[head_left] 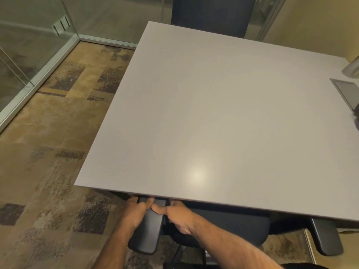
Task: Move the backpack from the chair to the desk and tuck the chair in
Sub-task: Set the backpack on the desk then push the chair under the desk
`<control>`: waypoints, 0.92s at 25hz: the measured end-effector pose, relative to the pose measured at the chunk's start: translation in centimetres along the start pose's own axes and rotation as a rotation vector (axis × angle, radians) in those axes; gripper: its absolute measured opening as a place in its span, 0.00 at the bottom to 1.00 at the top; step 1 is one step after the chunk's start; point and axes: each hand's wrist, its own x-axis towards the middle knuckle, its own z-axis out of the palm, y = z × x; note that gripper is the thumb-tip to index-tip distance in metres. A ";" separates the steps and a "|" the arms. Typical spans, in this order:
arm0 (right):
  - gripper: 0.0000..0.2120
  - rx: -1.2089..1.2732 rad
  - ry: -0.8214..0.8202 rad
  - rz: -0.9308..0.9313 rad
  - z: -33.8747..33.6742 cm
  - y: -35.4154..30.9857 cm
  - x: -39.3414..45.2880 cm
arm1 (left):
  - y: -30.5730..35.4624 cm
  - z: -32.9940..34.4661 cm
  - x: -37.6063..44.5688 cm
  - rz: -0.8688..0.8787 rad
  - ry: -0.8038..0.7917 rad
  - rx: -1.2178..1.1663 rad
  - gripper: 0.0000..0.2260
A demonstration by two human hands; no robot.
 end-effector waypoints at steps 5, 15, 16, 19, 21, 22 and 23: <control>0.22 -0.273 0.131 -0.046 -4.0 0.1 -5.4 | -0.8 0.0 -2.4 0.459 0.430 0.729 0.18; 0.16 -1.018 0.681 0.172 -27.7 3.5 -21.4 | 3.3 16.3 -8.9 0.452 -0.400 0.850 0.15; 0.22 -1.002 0.725 0.259 -30.6 4.2 -22.1 | 3.9 18.8 -9.6 0.454 -0.446 0.855 0.16; 0.38 -0.867 0.812 0.402 -37.3 5.8 -23.1 | 4.5 26.2 -11.2 0.420 -0.562 0.863 0.24; 0.36 -0.634 0.801 0.358 -40.0 6.0 -23.5 | 3.9 31.4 -12.1 0.329 -0.571 0.859 0.24; 0.33 -0.485 0.776 0.280 -41.1 6.2 -23.2 | 3.8 33.7 -12.4 0.279 -0.552 0.830 0.21; 0.29 -0.352 0.746 0.214 -42.1 6.5 -22.7 | 3.5 36.1 -12.6 0.246 -0.541 0.783 0.16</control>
